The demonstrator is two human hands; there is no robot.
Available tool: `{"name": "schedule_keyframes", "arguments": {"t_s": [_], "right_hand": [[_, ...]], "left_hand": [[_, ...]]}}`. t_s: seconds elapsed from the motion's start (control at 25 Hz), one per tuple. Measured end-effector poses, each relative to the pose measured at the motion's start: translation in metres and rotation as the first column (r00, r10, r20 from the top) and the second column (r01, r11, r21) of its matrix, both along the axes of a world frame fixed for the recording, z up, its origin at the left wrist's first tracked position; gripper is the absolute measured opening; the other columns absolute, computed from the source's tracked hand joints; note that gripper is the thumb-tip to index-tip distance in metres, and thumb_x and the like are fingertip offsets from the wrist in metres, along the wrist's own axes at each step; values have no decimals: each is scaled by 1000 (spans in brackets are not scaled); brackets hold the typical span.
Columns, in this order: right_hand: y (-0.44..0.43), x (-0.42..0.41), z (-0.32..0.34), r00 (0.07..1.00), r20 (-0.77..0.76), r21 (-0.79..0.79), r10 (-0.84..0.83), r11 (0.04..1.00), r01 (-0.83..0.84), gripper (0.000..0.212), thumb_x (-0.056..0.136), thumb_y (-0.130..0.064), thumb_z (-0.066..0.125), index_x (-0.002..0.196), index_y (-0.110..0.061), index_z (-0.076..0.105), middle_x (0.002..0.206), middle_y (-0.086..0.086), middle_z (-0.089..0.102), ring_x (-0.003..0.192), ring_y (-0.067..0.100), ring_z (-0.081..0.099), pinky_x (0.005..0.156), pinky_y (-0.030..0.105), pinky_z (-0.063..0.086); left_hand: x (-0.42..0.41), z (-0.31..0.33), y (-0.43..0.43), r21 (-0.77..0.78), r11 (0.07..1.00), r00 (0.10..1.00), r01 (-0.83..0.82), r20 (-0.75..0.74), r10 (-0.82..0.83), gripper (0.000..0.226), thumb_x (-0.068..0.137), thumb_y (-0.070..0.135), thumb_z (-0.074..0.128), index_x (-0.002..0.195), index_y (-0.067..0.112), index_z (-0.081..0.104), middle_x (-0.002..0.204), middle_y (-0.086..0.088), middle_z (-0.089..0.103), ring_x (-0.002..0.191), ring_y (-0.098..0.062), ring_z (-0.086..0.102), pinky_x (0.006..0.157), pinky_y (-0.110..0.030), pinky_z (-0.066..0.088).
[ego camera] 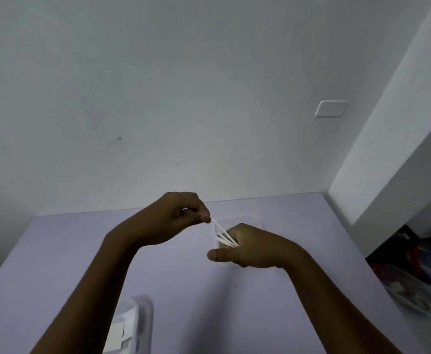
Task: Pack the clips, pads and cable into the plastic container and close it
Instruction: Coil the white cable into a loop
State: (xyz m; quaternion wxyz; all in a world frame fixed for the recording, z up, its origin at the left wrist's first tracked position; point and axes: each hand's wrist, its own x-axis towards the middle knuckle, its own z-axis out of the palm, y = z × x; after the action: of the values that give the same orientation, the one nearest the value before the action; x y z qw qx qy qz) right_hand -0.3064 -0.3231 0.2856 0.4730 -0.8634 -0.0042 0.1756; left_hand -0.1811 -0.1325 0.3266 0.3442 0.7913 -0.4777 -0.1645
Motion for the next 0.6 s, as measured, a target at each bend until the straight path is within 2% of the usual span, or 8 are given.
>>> {"name": "schedule_keyframes", "arguments": {"t_s": [0.08,0.12,0.16,0.24,0.32,0.4,0.52,0.6], "right_hand": [[12,-4,11,1000,2,299,22,954,-22,46,95,-34,64,64,-14,37,55,2,34,47,13,32,49,23,33],[17,-6,15,1000,8,461,28,887,-29,46,97,-27,61,62,-14,32,54,3,29,45,13,26,45,22,27],[21,-6,19,999,13,596,29,803,-31,47,96,-25,59,61,-16,29,52,1,25,44,13,21,43,22,22],[26,-1,27,999,12,775,35,631,-32,47,92,-34,61,58,-19,31,48,-5,23,42,11,16,41,23,16],[33,10,29,997,-34,883,67,470,-2,49,86,-45,65,55,-22,36,45,-6,21,40,10,14,40,23,13],[42,21,28,991,-84,930,107,365,40,51,85,-47,64,54,-21,33,44,-5,19,38,10,14,39,22,13],[67,37,25,989,-108,959,104,274,76,51,91,-43,55,52,-21,30,42,-5,20,36,11,16,36,20,15],[89,48,27,989,-119,962,91,259,92,51,95,-40,44,50,-22,29,41,-5,19,35,11,15,36,20,14]], "left_hand": [[0,1,1,-112,993,999,32,-40,-36,15,96,24,59,94,22,73,96,7,66,89,-14,62,71,-21,44],[-1,0,2,-148,988,995,44,-80,-57,15,97,22,58,95,22,73,100,5,65,94,-18,62,76,-29,48],[-4,-2,4,-176,983,990,55,-121,-77,16,98,21,57,98,22,73,103,3,64,98,-21,62,81,-37,48],[-9,-9,11,-230,971,977,61,-187,-105,17,98,22,56,103,20,72,106,-1,63,101,-24,61,85,-47,48],[-15,-11,22,-265,964,973,17,-218,-77,20,97,22,56,107,14,71,106,-6,62,100,-29,60,85,-51,47],[-19,-9,37,-278,960,980,-22,-197,-34,19,99,17,55,107,15,71,101,-7,63,93,-28,61,83,-48,48],[-21,-3,66,-283,957,988,-68,-153,25,25,101,15,49,99,31,69,90,0,63,82,-17,60,76,-35,48],[-20,3,88,-282,954,981,-104,-185,53,30,104,21,43,89,33,66,84,-2,60,75,-14,54,72,-33,44]]}}
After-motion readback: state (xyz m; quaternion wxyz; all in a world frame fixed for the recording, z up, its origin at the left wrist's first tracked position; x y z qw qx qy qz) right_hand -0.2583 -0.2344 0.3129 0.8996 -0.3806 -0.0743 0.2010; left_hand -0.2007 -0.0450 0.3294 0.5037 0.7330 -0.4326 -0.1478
